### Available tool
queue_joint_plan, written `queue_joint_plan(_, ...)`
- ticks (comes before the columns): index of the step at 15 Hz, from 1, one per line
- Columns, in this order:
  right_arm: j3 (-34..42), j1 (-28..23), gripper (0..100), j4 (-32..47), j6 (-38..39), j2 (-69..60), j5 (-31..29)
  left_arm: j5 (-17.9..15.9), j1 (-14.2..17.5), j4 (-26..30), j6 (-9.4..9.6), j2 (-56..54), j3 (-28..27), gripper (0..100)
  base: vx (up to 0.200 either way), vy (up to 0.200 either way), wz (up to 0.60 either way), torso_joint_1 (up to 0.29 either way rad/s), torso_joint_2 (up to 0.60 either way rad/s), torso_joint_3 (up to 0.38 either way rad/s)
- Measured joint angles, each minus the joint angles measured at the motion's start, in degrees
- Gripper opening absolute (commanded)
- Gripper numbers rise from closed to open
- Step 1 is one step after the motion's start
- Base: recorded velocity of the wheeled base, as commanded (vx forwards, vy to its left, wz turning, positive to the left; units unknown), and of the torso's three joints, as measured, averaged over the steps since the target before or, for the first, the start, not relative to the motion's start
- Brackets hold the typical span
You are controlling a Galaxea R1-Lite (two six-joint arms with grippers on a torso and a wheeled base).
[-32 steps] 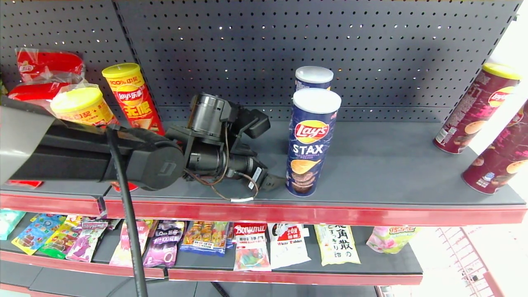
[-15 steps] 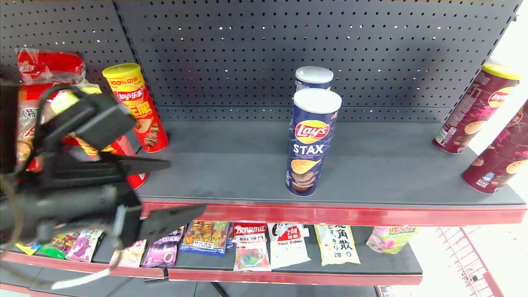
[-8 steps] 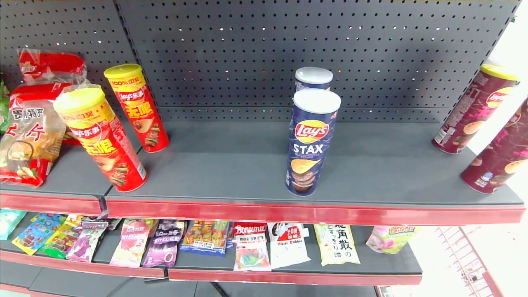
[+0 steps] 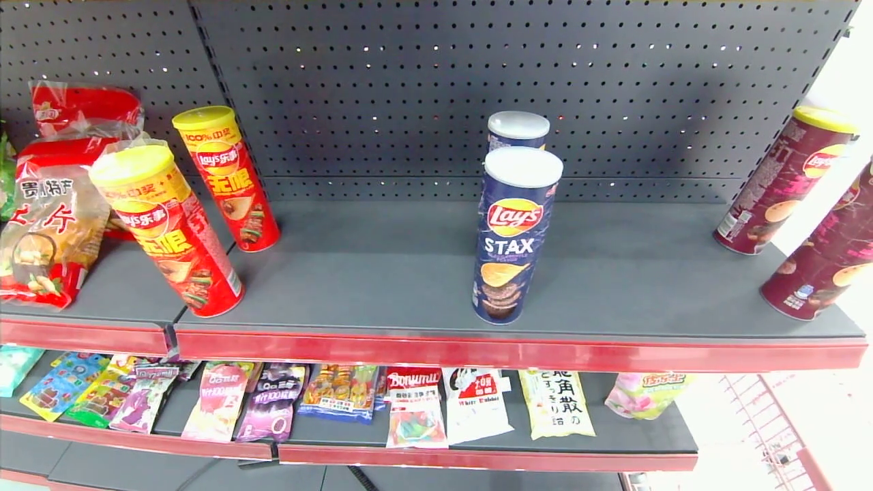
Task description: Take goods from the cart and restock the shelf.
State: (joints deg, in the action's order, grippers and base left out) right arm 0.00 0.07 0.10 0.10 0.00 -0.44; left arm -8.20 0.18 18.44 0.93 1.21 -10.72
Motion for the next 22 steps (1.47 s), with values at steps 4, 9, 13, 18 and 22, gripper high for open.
queue_joint_plan(4, 0.0, 0.0, 100, 0.0, 0.0, 0.0, 0.0, 3.9, -0.1, -10.8, -7.57, -1.2, 4.5, 100, 0.0, 0.0, 0.0, 0.0, 0.0, 0.0)
queue_joint_plan(9, 0.0, 0.0, 100, 0.0, -0.1, 0.0, 0.0, -2.5, -0.1, -14.7, -2.21, -1.4, 7.3, 100, 0.0, 0.0, 0.0, 0.0, 0.0, 0.0)
queue_joint_plan(13, 0.0, 0.0, 100, 0.0, -0.2, 0.0, 0.0, 13.8, 0.0, -19.8, -4.53, -1.4, 9.6, 100, 0.0, 0.0, 0.0, 0.0, 0.0, 0.0)
queue_joint_plan(18, 0.0, 0.0, 100, 0.0, -0.2, 0.0, 0.0, 6.6, -0.1, -18.3, -1.74, -1.4, 10.6, 100, 0.0, 0.0, 0.0, 0.0, 0.0, 0.0)
queue_joint_plan(22, 0.0, 0.0, 100, 0.0, -0.2, 0.0, 0.0, 8.7, -0.1, -18.3, -1.68, -1.4, 10.7, 100, 0.0, 0.0, 0.0, 0.0, 0.0, 0.0)
